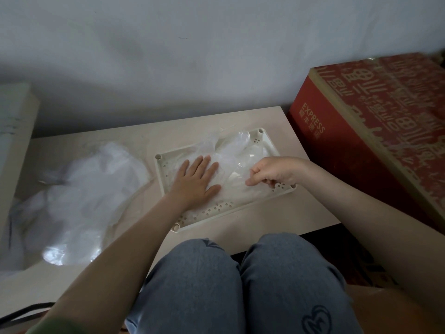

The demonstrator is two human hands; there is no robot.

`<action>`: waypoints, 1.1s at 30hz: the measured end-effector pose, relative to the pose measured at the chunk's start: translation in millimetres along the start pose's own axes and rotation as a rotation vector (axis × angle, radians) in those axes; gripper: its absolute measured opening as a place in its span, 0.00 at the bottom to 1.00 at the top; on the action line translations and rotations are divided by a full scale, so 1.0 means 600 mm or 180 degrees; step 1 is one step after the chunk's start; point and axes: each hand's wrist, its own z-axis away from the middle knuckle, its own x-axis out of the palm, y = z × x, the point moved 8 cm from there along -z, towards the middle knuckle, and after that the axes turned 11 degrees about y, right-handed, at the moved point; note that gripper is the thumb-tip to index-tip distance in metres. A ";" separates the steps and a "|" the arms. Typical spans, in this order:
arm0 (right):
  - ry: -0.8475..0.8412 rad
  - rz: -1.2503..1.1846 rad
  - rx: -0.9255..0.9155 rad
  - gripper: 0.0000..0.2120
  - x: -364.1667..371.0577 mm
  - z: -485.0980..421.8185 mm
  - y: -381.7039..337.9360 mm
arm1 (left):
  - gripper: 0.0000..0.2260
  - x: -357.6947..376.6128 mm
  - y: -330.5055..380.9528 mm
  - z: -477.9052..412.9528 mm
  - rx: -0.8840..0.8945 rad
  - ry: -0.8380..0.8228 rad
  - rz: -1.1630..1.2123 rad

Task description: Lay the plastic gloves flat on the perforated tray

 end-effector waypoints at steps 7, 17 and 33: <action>0.0319 -0.0915 -0.0034 0.08 -0.037 -0.001 0.009 | 0.40 0.001 -0.001 0.000 -0.0014 -0.0032 0.0031; 0.2469 -0.0974 0.0092 0.11 -0.133 0.010 0.017 | 0.41 -0.002 0.001 0.001 -0.0009 0.0003 0.0115; 0.0748 0.2365 -0.0876 0.34 0.062 -0.062 0.014 | 0.42 -0.010 -0.008 0.002 -0.0179 0.0114 0.0388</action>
